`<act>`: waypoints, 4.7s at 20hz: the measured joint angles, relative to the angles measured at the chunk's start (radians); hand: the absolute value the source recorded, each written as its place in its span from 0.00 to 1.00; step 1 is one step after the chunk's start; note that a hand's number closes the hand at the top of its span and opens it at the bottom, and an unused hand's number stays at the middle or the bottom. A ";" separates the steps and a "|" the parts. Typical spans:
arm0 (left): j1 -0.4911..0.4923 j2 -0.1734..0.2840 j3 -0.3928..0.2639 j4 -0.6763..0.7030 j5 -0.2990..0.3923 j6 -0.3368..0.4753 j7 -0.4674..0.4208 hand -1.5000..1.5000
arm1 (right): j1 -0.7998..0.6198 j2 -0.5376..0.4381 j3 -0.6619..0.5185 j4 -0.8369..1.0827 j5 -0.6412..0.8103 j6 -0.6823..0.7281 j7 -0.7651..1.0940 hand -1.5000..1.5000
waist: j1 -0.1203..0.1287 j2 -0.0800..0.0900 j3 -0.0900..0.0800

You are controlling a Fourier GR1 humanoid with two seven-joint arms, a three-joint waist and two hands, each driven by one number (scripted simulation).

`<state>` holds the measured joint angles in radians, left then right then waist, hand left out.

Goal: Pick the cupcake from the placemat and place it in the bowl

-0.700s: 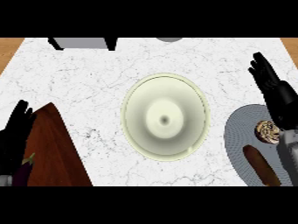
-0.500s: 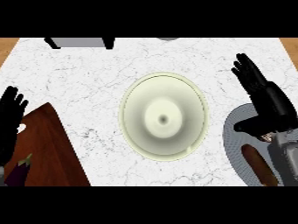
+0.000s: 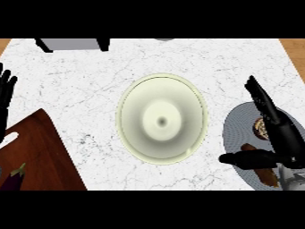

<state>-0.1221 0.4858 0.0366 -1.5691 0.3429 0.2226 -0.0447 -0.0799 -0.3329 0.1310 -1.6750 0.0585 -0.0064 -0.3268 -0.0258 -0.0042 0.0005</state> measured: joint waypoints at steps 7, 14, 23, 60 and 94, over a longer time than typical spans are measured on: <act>-0.041 0.000 0.019 0.022 -0.010 -0.017 -0.003 0.50 | 0.196 -0.134 -0.036 -0.196 0.151 -0.024 -0.013 0.00 | 0.000 0.000 -0.001; -0.043 -0.007 0.021 0.034 -0.020 -0.029 -0.008 0.50 | 0.271 -0.359 -0.183 -0.367 0.173 0.112 0.250 0.00 | 0.001 0.000 -0.003; -0.069 -0.031 0.019 0.068 -0.034 -0.046 -0.033 0.50 | 0.294 -0.619 -0.279 -0.421 0.113 0.426 0.450 0.00 | 0.014 0.003 -0.002; -0.119 -0.121 0.144 0.116 -0.140 -0.168 -0.010 0.50 | 0.027 -0.286 -0.163 0.226 0.673 0.440 0.099 0.00 | 0.026 0.004 0.000; -0.128 -0.177 0.190 0.081 -0.202 -0.209 0.027 0.50 | -0.173 -0.156 -0.203 0.696 0.935 0.193 -0.095 1.00 | 0.026 0.003 -0.005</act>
<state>-0.2498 0.3089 0.2265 -1.4882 0.1406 0.0141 -0.0178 -0.2525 -0.4887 -0.0719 -0.9790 0.9937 0.1862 -0.4219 0.0005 -0.0015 -0.0044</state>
